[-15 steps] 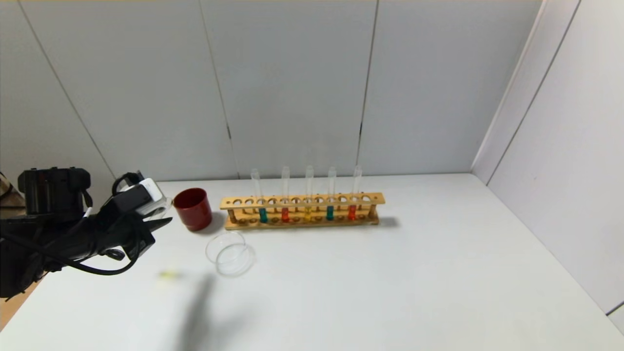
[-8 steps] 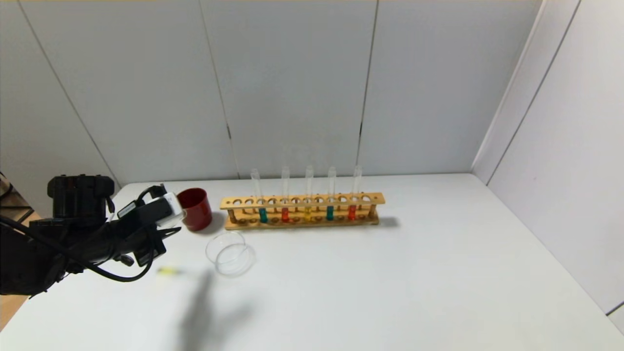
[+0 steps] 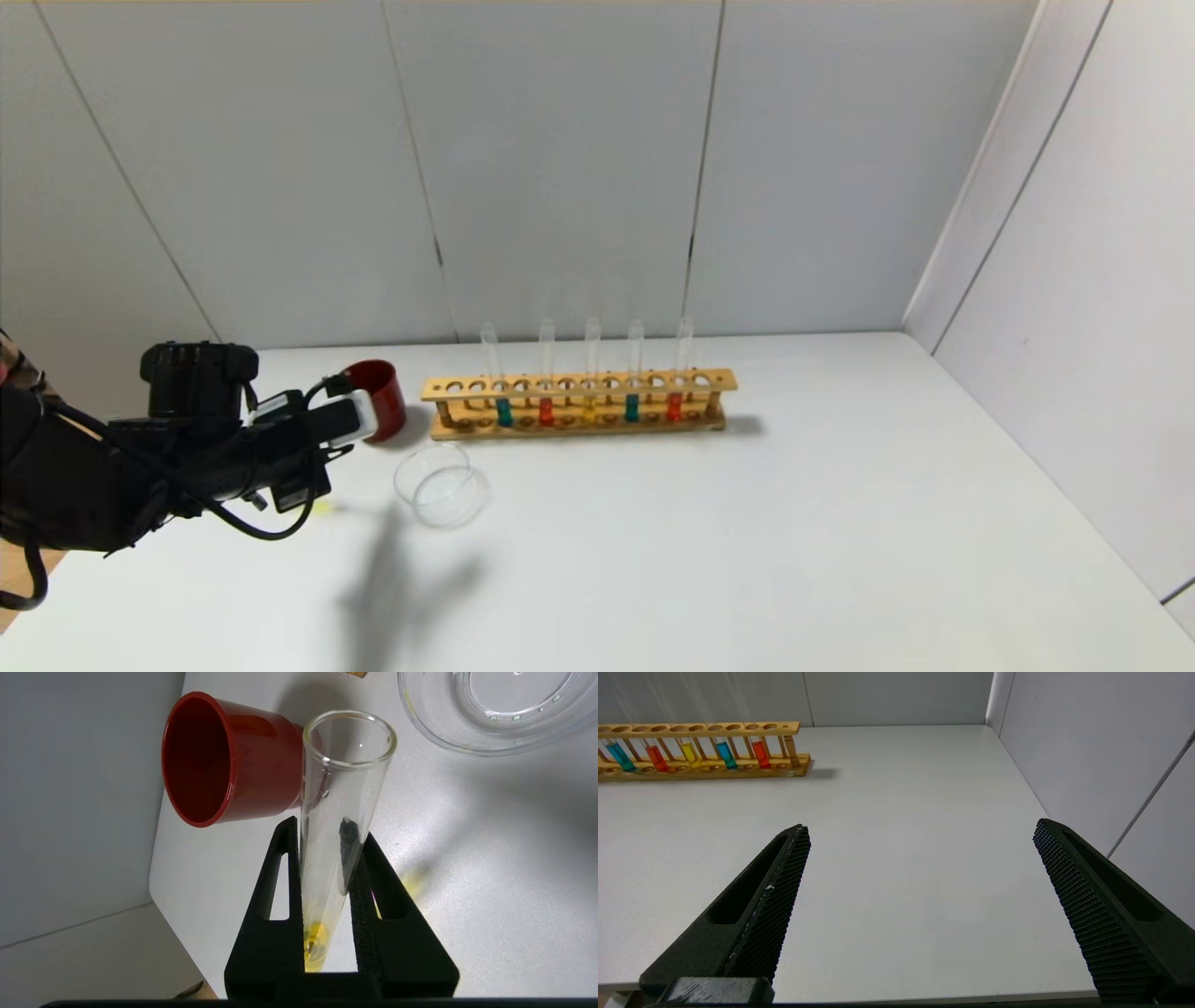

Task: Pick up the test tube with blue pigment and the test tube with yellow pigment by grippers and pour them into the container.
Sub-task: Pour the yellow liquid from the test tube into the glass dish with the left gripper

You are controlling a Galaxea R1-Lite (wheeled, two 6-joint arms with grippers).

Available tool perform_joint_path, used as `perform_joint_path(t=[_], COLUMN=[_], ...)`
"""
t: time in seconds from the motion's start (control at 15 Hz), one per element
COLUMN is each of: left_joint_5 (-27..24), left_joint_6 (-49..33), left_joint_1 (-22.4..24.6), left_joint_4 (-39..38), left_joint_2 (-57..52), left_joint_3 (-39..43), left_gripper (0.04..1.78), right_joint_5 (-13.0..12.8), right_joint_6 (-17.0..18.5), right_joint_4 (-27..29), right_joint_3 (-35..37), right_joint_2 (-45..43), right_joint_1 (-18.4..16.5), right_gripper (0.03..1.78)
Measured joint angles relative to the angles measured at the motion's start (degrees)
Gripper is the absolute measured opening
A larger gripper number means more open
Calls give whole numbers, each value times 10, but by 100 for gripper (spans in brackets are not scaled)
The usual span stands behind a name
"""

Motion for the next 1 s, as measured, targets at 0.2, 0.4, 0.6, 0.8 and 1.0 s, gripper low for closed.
perform_joint_path(t=[0.2,0.4,0.6,0.8,1.0], left_joint_5=[28,35,50,63,89], left_joint_6=[26,38,61,77,126], left_joint_1=[-14,-29,-37,-43,-49], left_joint_4=[0,0,0,1,1], left_joint_2=[9,12,11,12,13], left_joint_3=[-6,-7,-7,-7,-4], left_gripper=[33,33,33,33,33], right_joint_5=[0,0,0,0,0], right_joint_6=[0,0,0,0,0], right_joint_4=[0,0,0,0,0], right_joint_3=[0,0,0,0,0], right_joint_2=[0,0,0,0,0], right_joint_1=[0,0,0,0,0], right_gripper=[175,175,175,175,175])
